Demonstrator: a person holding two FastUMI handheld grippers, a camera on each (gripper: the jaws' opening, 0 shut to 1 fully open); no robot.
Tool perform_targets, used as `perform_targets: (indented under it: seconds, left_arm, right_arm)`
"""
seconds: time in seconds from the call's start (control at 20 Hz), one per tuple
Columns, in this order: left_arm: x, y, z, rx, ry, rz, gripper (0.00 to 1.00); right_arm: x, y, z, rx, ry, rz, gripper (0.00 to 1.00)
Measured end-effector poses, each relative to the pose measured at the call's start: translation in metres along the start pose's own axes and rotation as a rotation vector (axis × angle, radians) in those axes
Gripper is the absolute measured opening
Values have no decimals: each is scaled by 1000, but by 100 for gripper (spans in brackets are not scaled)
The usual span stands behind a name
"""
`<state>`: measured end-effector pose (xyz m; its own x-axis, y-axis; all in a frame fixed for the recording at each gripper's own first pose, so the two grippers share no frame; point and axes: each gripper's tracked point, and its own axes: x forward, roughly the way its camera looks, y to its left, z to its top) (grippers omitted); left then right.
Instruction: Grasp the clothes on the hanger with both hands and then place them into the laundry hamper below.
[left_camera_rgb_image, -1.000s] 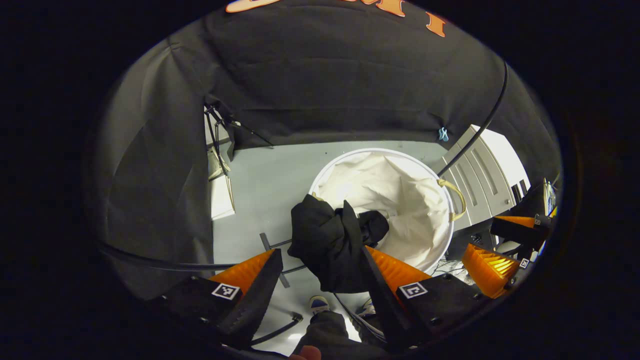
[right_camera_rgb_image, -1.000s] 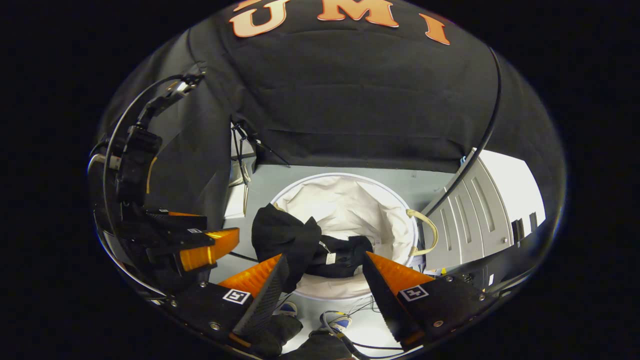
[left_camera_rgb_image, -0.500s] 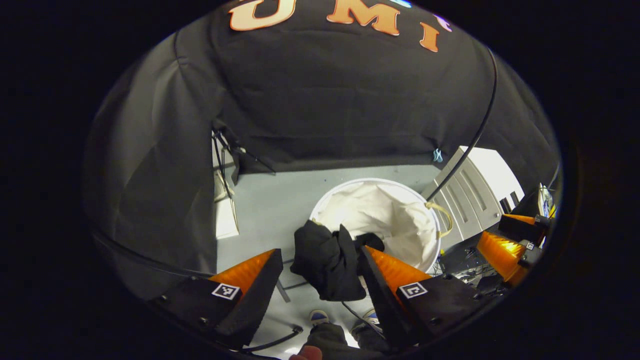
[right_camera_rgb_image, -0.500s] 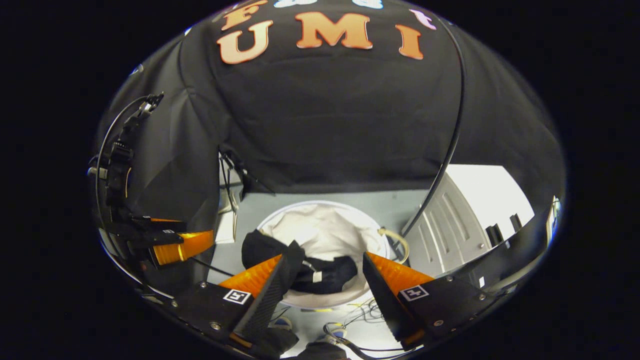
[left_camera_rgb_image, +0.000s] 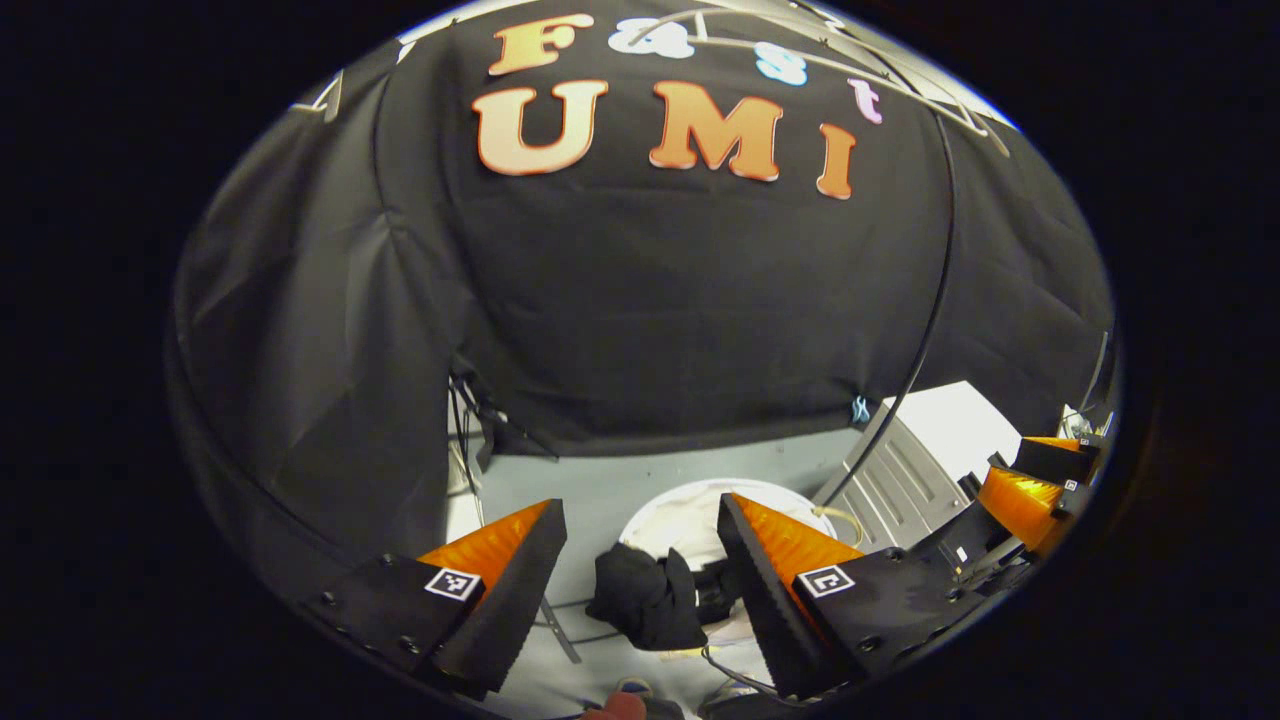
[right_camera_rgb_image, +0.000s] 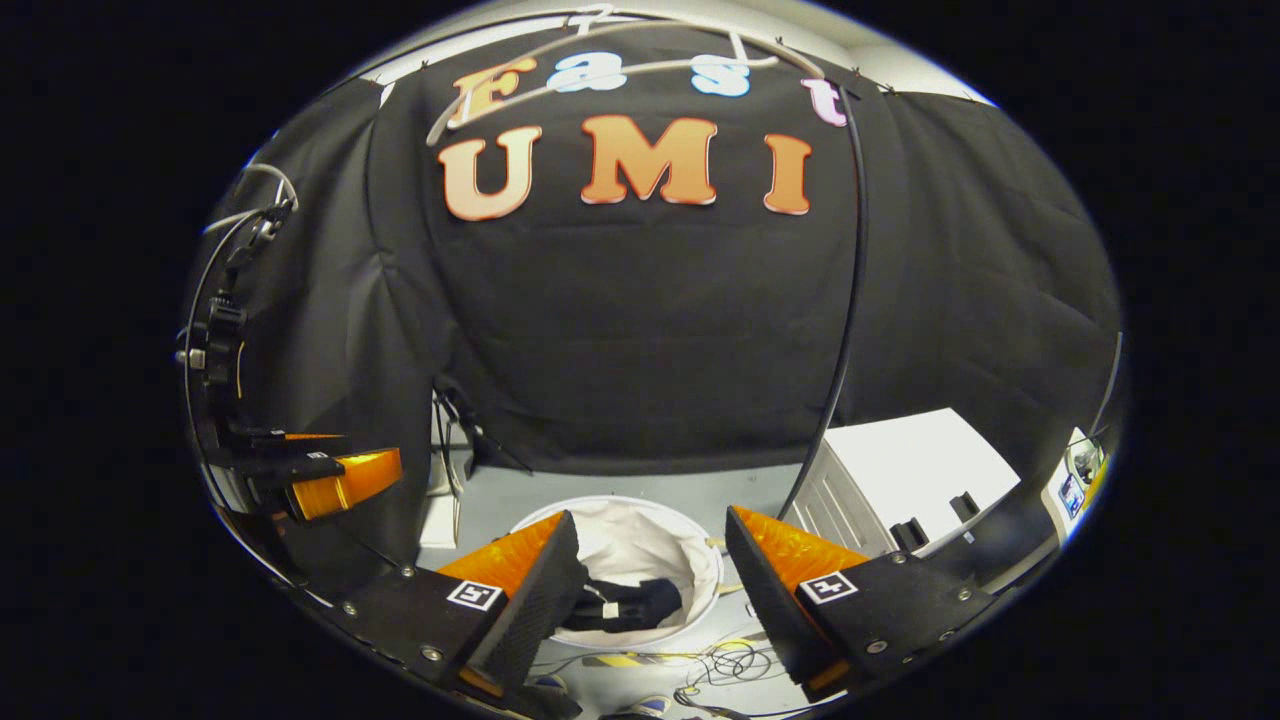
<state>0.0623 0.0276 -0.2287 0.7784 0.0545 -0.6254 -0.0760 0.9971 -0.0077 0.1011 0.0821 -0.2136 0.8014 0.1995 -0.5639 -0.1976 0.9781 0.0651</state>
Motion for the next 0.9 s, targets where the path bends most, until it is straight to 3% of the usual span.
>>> perform_targets:
  seconds: [0.5, 0.55, 0.6, 0.75, 0.8, 0.85, 0.9]
  left_arm:
    - [-86, -6, 157, -57, -367, -5, 98]
    - [-95, -9, 168, -51, -397, -14, 99]
    - [-107, -11, 181, -47, -433, -24, 94]
    - [-130, -19, 210, -43, -487, -64, 94]
    - [-133, -20, 215, -44, -506, -77, 94]
    - [-137, -24, 220, -43, -526, -92, 99]
    - [-143, -23, 218, -37, -535, -98, 98]
  right_arm:
    - [-108, -26, 182, 42, -352, -30, 92]
    - [-124, -26, 192, 42, -381, -33, 100]
    - [-140, -25, 202, 42, -413, -36, 92]
    - [-167, -32, 222, 50, -462, -52, 92]
    - [-180, -36, 223, 65, -480, -52, 100]
    - [-189, -38, 227, 78, -499, -53, 92]
    - [-199, -38, 228, 86, -519, -55, 92]
